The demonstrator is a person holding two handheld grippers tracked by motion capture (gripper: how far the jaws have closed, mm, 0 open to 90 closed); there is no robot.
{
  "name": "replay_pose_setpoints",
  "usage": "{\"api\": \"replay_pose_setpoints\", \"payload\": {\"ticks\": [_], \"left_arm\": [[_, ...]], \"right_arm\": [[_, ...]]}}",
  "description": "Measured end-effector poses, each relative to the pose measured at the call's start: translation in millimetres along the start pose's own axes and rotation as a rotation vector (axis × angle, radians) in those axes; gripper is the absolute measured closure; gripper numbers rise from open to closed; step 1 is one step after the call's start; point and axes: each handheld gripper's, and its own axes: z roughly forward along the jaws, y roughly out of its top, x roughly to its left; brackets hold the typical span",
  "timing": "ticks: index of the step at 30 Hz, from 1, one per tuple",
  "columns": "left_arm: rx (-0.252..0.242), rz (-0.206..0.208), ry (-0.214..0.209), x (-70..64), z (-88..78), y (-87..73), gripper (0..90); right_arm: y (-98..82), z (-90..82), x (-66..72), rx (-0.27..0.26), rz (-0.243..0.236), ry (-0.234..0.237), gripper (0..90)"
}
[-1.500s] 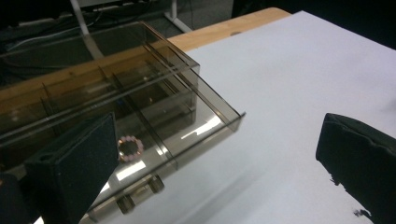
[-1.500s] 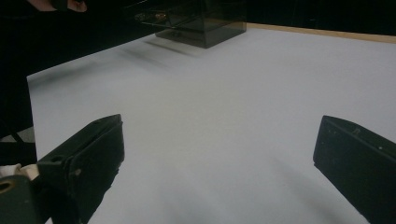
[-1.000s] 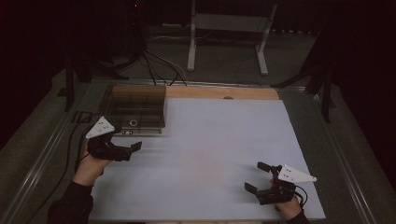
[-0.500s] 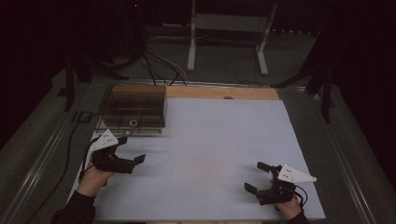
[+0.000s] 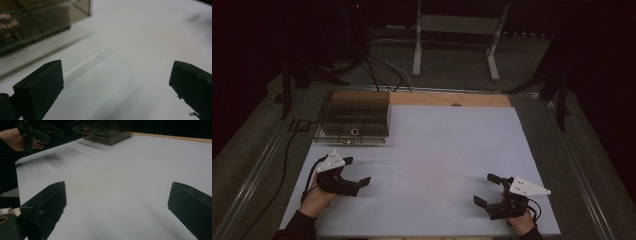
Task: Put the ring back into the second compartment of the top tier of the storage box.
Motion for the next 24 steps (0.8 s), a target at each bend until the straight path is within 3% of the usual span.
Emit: {"api": "replay_pose_setpoints", "payload": {"ticks": [5,15,24], "left_arm": [[-0.001,0.005,-0.018,-1.2,2.4,-8.2,0.6],[0.060,-0.004,-0.019,-4.9,-3.8,-24.8,0.7],[0.090,-0.008,0.007,-5.8,-16.5,-41.9,0.7]], "right_arm": [[0.0,-0.1,0.3,0.000,0.001,0.000,1.8],[-0.1,0.0,0.4,0.001,0.003,0.000,1.8],[-0.1,0.2,0.3,0.001,0.003,0.001,1.8]]}}
